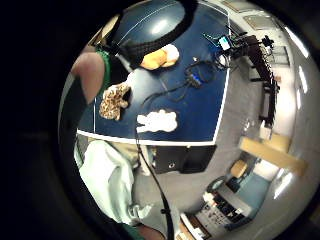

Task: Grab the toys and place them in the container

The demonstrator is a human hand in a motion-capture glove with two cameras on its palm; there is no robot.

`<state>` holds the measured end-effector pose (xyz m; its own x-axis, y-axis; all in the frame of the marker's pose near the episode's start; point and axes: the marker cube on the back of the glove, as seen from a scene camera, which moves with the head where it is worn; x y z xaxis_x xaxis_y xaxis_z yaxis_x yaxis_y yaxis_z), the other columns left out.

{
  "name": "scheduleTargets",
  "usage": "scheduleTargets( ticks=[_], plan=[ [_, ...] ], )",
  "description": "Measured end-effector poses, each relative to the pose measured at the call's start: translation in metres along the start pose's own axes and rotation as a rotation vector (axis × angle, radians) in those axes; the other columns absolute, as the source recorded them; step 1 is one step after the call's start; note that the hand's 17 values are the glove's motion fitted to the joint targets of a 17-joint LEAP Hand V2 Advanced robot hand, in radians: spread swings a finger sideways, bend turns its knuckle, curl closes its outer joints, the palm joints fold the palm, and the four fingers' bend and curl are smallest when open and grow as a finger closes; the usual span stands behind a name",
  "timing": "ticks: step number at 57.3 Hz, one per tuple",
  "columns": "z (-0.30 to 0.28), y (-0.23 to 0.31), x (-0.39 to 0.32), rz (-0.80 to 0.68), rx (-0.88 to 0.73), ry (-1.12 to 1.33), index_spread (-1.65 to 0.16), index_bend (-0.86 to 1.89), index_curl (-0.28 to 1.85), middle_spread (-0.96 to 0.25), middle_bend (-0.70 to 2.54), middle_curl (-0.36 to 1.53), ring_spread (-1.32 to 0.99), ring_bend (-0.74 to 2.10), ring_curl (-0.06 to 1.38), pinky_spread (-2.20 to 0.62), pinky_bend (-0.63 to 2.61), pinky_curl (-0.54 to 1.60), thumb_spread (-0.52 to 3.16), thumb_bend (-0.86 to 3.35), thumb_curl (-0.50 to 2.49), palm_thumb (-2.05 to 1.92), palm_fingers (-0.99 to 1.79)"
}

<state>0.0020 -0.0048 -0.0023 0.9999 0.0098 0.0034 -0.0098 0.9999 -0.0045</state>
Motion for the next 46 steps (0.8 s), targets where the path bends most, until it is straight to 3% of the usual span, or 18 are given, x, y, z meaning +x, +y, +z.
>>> scheduleTargets(
  ticks=[8, 18, 26, 38, 46],
  plan=[
    [-0.011, -0.016, 0.003, 0.03, -0.025, 0.014, -0.14, 0.16, 0.1, -0.06, 0.39, 0.13, -0.16, 0.53, 0.15, -0.07, 0.43, 0.16, 0.97, 0.19, 0.07, 0.19, 0.68],
    [-0.025, -0.04, 0.002, 0.092, -0.07, 0.03, -0.18, 0.17, 0.14, -0.08, 0.43, 0.18, -0.22, 0.59, 0.18, -0.09, 0.47, 0.21, 1.35, 0.21, 0.14, 0.17, 0.63],
    [-0.033, -0.066, 0.003, 0.096, -0.047, 0.049, -0.2, 0.16, 0.16, -0.09, 0.43, 0.21, -0.24, 0.6, 0.19, -0.09, 0.53, 0.25, 1.48, 0.21, 0.18, 0.15, 0.54],
    [-0.026, -0.113, -0.001, 0.031, 0.041, 0.022, -0.24, 0.05, 0.15, -0.04, 0.17, 0.2, -0.14, 0.5, 0.19, -0.03, 0.88, 0.37, 1.51, 0.16, 0.21, 0.08, -0.09],
    [0.001, -0.148, 0.003, -0.009, 0.068, -0.001, -0.26, 0.08, 0.14, -0.02, 0.15, 0.21, -0.08, 0.37, 0.16, 0.0, 0.93, 0.37, 1.45, 0.11, 0.23, 0.04, -0.25]
  ],
)
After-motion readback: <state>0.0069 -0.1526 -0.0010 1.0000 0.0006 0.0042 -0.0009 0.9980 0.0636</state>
